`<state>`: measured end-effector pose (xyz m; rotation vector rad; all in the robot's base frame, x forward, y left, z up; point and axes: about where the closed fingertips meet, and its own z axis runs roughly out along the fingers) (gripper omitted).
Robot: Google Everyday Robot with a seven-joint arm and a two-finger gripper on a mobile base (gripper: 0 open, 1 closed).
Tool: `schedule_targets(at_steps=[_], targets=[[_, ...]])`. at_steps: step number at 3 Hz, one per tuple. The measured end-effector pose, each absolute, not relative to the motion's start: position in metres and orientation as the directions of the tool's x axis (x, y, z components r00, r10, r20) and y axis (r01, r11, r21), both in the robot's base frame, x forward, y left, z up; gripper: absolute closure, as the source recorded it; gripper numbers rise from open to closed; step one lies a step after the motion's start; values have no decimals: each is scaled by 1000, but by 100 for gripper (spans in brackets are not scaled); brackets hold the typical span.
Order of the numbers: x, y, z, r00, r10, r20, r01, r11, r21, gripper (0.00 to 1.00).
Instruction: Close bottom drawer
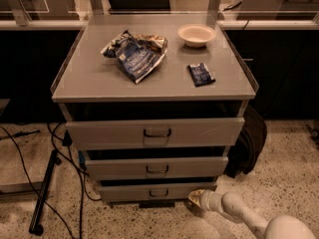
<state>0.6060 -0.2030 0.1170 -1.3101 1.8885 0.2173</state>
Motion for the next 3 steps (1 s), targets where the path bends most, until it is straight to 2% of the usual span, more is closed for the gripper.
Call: schedule_targets(at_steps=[3], targets=[[582, -202, 118, -147, -713, -686, -877, 414, -243, 100]])
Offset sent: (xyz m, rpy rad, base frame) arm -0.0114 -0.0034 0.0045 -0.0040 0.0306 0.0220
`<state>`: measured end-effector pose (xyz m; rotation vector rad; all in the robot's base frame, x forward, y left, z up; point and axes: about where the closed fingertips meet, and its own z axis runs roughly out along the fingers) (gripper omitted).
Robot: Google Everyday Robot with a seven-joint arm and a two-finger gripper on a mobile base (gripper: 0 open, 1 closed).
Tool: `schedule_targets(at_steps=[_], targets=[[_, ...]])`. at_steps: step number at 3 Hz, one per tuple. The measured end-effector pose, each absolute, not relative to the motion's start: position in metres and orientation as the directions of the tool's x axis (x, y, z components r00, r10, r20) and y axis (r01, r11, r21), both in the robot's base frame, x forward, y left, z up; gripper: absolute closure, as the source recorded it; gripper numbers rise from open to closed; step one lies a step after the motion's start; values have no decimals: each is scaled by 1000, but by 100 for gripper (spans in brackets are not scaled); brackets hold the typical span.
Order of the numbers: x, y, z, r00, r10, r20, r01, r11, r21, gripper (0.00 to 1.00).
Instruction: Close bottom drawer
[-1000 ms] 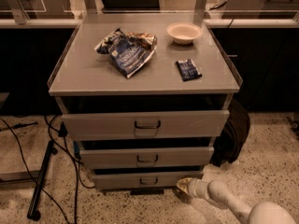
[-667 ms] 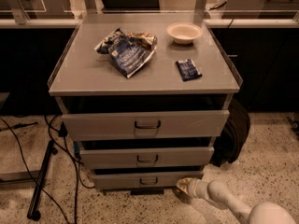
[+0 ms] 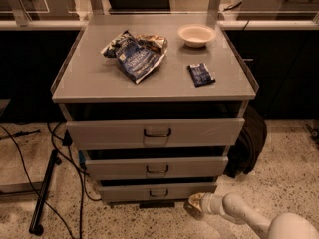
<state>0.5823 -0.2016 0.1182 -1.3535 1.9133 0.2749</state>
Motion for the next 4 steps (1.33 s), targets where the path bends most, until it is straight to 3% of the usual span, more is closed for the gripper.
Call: schedule_targets(at_steps=[2, 3, 4], targets=[[515, -189, 115, -208, -708, -675, -934, 348, -77, 100], [508, -186, 114, -215, -706, -675, -937, 343, -60, 83], [508, -186, 114, -215, -706, -675, -937, 343, -60, 60]])
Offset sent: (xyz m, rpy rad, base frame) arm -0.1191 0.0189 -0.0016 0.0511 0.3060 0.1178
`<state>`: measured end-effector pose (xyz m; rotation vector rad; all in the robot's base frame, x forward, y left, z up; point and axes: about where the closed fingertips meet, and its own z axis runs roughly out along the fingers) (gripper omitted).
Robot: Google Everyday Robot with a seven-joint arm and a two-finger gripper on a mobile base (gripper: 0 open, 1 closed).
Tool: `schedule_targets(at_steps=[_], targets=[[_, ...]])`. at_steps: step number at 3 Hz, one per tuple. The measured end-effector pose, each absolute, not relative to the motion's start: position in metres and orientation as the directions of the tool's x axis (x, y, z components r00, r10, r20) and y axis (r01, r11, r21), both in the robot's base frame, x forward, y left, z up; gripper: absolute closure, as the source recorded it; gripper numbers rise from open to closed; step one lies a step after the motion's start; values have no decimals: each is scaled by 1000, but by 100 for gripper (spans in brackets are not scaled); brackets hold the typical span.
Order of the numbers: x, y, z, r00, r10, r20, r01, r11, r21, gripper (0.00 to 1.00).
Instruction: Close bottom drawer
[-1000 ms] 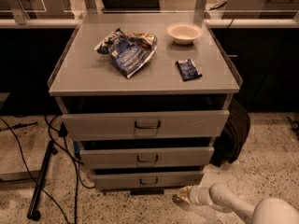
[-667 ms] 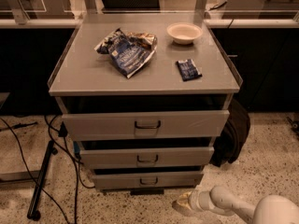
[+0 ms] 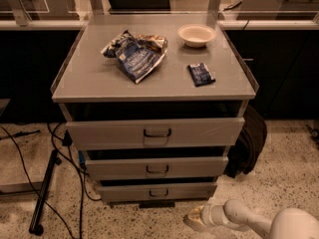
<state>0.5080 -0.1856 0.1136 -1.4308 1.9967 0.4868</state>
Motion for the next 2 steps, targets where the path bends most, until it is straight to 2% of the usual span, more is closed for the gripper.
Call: schedule_targets(at_steps=[1, 2], targets=[[508, -186, 114, -215, -706, -675, -937, 343, -60, 37], [508, -186, 114, -215, -706, -675, -937, 343, -60, 6]])
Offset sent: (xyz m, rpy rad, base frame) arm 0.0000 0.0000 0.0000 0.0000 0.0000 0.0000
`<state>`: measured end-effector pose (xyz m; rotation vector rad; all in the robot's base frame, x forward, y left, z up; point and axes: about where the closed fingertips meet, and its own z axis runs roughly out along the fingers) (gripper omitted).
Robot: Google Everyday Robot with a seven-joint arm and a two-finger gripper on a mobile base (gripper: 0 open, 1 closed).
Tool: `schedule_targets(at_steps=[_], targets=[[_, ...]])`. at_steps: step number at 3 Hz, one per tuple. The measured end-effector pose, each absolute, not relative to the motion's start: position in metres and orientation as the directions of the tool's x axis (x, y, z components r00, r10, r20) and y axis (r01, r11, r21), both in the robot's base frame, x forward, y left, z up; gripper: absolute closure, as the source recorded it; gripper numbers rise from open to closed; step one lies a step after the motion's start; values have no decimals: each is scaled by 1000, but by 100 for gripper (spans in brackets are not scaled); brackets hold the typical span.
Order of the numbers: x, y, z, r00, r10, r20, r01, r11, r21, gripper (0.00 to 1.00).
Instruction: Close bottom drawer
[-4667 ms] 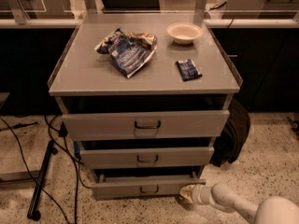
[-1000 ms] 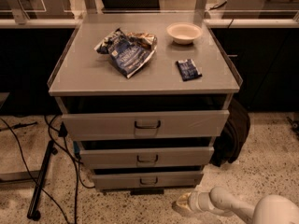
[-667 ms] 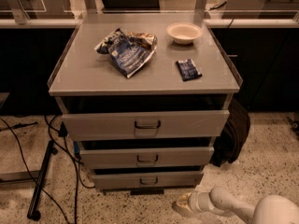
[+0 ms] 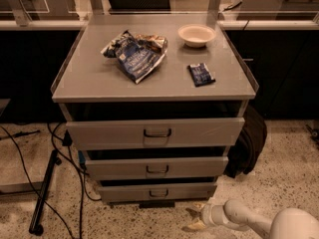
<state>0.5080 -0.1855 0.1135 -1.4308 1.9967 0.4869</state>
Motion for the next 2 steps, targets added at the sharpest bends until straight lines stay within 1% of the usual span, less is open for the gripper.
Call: schedule_targets(at_steps=[1, 2], targets=[[508, -185, 113, -215, -706, -675, -938, 342, -59, 0], [508, -185, 113, -215, -706, -675, -938, 342, -59, 0]])
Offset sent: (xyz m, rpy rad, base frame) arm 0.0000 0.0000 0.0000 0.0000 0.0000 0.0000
